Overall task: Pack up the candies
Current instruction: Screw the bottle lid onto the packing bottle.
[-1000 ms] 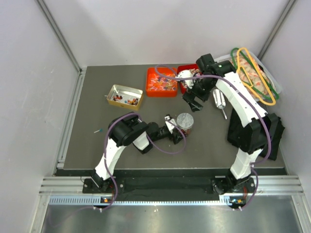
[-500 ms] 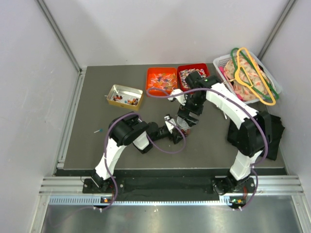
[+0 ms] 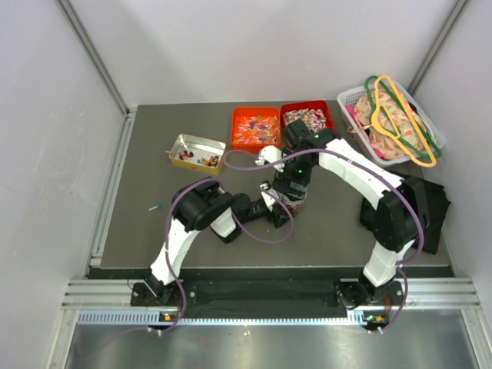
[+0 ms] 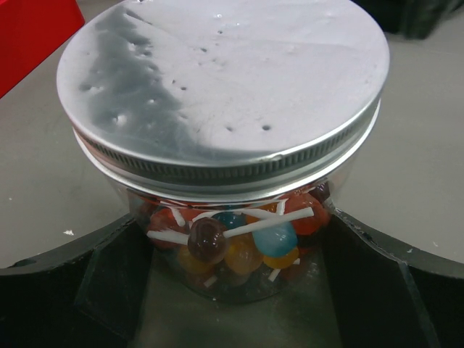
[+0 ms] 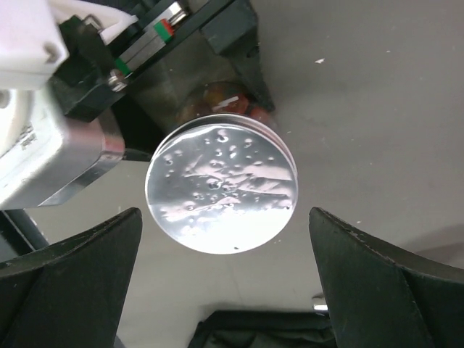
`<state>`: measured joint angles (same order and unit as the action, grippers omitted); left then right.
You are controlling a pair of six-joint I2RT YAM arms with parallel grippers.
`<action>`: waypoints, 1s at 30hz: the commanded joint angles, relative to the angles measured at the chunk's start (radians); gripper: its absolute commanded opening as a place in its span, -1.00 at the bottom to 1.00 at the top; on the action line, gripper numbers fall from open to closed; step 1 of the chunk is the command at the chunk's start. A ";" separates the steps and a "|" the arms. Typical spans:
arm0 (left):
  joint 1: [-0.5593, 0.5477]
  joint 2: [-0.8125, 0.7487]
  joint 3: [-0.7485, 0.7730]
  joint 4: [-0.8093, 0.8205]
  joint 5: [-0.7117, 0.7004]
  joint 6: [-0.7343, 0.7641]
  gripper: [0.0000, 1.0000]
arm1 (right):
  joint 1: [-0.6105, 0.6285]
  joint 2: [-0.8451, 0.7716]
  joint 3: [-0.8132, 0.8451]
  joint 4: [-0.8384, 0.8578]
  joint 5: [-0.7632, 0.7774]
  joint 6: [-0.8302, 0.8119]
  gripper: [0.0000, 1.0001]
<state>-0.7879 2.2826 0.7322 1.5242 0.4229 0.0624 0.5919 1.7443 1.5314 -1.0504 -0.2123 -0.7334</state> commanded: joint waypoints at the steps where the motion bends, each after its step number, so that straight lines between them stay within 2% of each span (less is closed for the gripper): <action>1: 0.003 0.055 -0.016 0.039 0.007 -0.013 0.64 | 0.009 0.011 0.024 0.027 -0.010 -0.018 0.93; 6: 0.003 0.055 -0.016 0.036 0.007 -0.012 0.62 | 0.014 0.040 0.038 -0.008 -0.036 -0.043 0.93; 12: 0.003 0.054 -0.016 0.034 0.005 -0.012 0.59 | 0.017 0.043 0.029 0.026 -0.015 -0.031 0.92; 20: 0.003 0.054 -0.014 0.031 0.005 -0.013 0.58 | 0.016 0.058 0.007 0.043 -0.002 -0.017 0.82; 23: 0.001 0.052 -0.014 0.030 0.005 -0.013 0.58 | 0.017 0.058 0.009 0.050 0.001 -0.003 0.75; 26: 0.003 0.052 -0.014 0.028 0.004 -0.013 0.57 | 0.017 0.061 0.015 0.043 -0.004 0.017 0.58; 27: 0.003 0.052 -0.014 0.028 0.004 -0.013 0.58 | 0.016 0.063 0.015 0.052 0.002 0.025 0.47; 30: 0.001 0.051 -0.014 0.027 0.002 -0.013 0.57 | 0.016 0.058 0.000 0.061 0.016 0.040 0.40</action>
<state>-0.7872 2.2826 0.7330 1.5234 0.4229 0.0620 0.5949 1.7947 1.5322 -1.0416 -0.2134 -0.7261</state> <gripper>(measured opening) 0.910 0.837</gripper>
